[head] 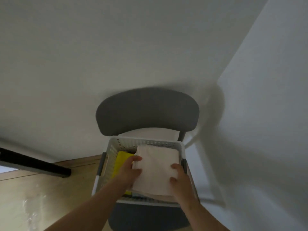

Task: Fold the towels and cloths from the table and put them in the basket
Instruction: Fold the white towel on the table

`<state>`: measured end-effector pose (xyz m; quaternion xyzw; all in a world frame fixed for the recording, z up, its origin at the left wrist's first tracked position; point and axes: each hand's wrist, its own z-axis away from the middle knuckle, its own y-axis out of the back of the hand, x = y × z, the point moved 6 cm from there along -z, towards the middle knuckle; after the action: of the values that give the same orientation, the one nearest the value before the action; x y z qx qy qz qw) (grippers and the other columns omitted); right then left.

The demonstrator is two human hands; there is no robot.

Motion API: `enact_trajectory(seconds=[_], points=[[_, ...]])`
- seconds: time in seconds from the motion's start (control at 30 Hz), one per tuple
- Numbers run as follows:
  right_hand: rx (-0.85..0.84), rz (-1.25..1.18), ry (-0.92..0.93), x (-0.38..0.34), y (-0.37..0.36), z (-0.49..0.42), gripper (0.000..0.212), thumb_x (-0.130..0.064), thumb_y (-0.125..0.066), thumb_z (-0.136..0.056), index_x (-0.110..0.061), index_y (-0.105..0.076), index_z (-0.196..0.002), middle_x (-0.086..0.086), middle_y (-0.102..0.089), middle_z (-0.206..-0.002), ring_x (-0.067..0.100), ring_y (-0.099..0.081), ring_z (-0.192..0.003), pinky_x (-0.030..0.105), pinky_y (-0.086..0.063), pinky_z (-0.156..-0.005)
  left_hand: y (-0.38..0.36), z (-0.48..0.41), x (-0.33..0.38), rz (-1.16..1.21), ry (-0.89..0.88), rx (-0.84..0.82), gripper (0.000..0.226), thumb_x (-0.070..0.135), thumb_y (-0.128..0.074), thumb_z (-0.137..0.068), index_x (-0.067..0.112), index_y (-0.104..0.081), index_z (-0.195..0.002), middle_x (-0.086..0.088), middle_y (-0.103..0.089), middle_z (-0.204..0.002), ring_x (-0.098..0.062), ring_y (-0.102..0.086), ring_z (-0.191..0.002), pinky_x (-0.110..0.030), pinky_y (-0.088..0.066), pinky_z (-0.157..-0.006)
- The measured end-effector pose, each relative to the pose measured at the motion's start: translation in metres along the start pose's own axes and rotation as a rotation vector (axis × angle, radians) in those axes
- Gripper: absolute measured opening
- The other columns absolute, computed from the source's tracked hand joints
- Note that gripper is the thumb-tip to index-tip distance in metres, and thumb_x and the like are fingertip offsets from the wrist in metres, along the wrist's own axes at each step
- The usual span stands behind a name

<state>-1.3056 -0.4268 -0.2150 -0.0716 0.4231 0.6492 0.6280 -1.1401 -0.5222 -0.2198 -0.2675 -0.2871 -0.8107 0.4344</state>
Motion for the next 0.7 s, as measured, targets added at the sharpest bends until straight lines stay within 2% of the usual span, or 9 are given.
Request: enact_trajectory(seconds=[0.07, 0.13, 0.17, 0.23, 0.33, 0.4, 0.47, 0.57, 0.7], points=[[-0.009, 0.092, -0.011, 0.009, -0.009, -0.019, 0.040, -0.007, -0.039, -0.094, -0.030, -0.044, -0.126, 0.012, -0.044, -0.132, 0.021, -0.056, -0.097, 0.016, -0.043, -0.058, -0.009, -0.019, -0.010, -0.012, 0.031, -0.009, 0.032, -0.001, -0.048, -0.090, 0.031, -0.051, -0.096, -0.012, -0.053, -0.119, -0.028, -0.053, -0.096, -0.027, -0.046, -0.057], [-0.047, 0.220, -0.009, 0.013, -0.022, -0.031, 0.042, -0.009, -0.037, -0.096, -0.030, -0.042, -0.132, 0.009, -0.034, -0.143, 0.025, -0.050, -0.120, 0.028, -0.052, -0.083, -0.017, -0.033, -0.022, -0.031, 0.060, -0.048, 0.034, -0.003, -0.047, -0.090, 0.030, -0.051, -0.095, -0.012, -0.051, -0.119, -0.030, -0.052, -0.100, -0.028, -0.045, -0.058], [-0.082, 0.277, -0.027, 0.015, -0.029, -0.033, 0.045, -0.010, -0.036, -0.096, -0.029, -0.038, -0.137, 0.009, -0.025, -0.149, 0.026, -0.041, -0.130, 0.033, -0.048, -0.098, -0.022, -0.039, -0.030, -0.054, 0.072, -0.066, 0.034, -0.005, -0.047, -0.089, 0.028, -0.051, -0.098, -0.013, -0.051, -0.120, -0.030, -0.052, -0.103, -0.029, -0.046, -0.060], [-0.121, 0.414, -0.074, 0.020, -0.038, -0.035, 0.046, -0.013, -0.036, -0.097, -0.025, -0.032, -0.142, 0.010, -0.006, -0.156, 0.028, -0.023, -0.142, 0.038, -0.033, -0.113, -0.029, -0.047, -0.046, -0.106, 0.093, -0.099, 0.038, -0.007, -0.046, -0.087, 0.026, -0.050, -0.105, -0.014, -0.050, -0.123, -0.030, -0.052, -0.105, -0.031, -0.048, -0.067], [-0.100, 0.641, -0.049, 0.018, -0.045, -0.034, 0.039, -0.017, -0.039, -0.097, -0.019, -0.036, -0.137, 0.011, 0.005, -0.158, 0.029, -0.006, -0.146, 0.041, -0.024, -0.116, -0.038, -0.049, -0.062, -0.328, 0.089, -0.142, 0.046, -0.003, -0.048, -0.086, 0.028, -0.042, -0.120, -0.014, -0.045, -0.130, -0.023, -0.051, -0.101, -0.030, -0.049, -0.075], [-0.085, 0.717, 0.005, 0.015, -0.049, -0.034, 0.039, -0.018, -0.038, -0.098, -0.016, -0.036, -0.136, 0.011, 0.008, -0.159, 0.031, -0.002, -0.146, 0.042, -0.019, -0.117, -0.036, -0.048, -0.053, -0.800, -0.014, -0.019, 0.053, 0.011, -0.052, -0.089, 0.031, -0.032, -0.134, -0.009, -0.028, -0.143, -0.024, -0.042, -0.117, -0.029, -0.044, -0.092], [-0.096, 0.759, 0.041, 0.016, -0.053, -0.038, 0.044, -0.020, -0.035, -0.099, -0.013, -0.029, -0.142, 0.012, 0.010, -0.159, 0.033, 0.001, -0.147, 0.042, -0.013, -0.119, -0.041, -0.048, -0.033, -1.176, -0.203, 0.090, 0.066, 0.023, -0.051, -0.092, 0.034, -0.013, -0.145, -0.007, -0.002, -0.154, -0.029, -0.018, -0.138, -0.035, -0.029, -0.110], [-0.173, 0.726, -0.004, 0.029, -0.059, -0.049, 0.059, -0.022, -0.032, -0.100, -0.015, -0.003, -0.151, 0.012, 0.011, -0.159, 0.031, 0.003, -0.147, 0.041, -0.007, -0.119, -0.062, -0.057, -0.032, -1.361, -0.346, -0.079, 0.074, 0.015, -0.043, -0.096, 0.030, 0.007, -0.149, -0.002, 0.019, -0.157, -0.029, 0.013, -0.145, -0.039, -0.008, -0.119], [-0.249, 0.616, -0.080, 0.046, -0.067, -0.063, 0.072, -0.023, -0.037, -0.097, -0.017, 0.008, -0.151, 0.006, 0.014, -0.159, 0.027, 0.006, -0.147, 0.042, -0.008, -0.119, -0.060, -0.075, -0.046, -1.438, -0.346, -0.210, 0.071, 0.011, -0.035, -0.097, 0.028, 0.010, -0.149, -0.002, 0.022, -0.156, -0.027, 0.017, -0.144, -0.039, -0.008, -0.120]])
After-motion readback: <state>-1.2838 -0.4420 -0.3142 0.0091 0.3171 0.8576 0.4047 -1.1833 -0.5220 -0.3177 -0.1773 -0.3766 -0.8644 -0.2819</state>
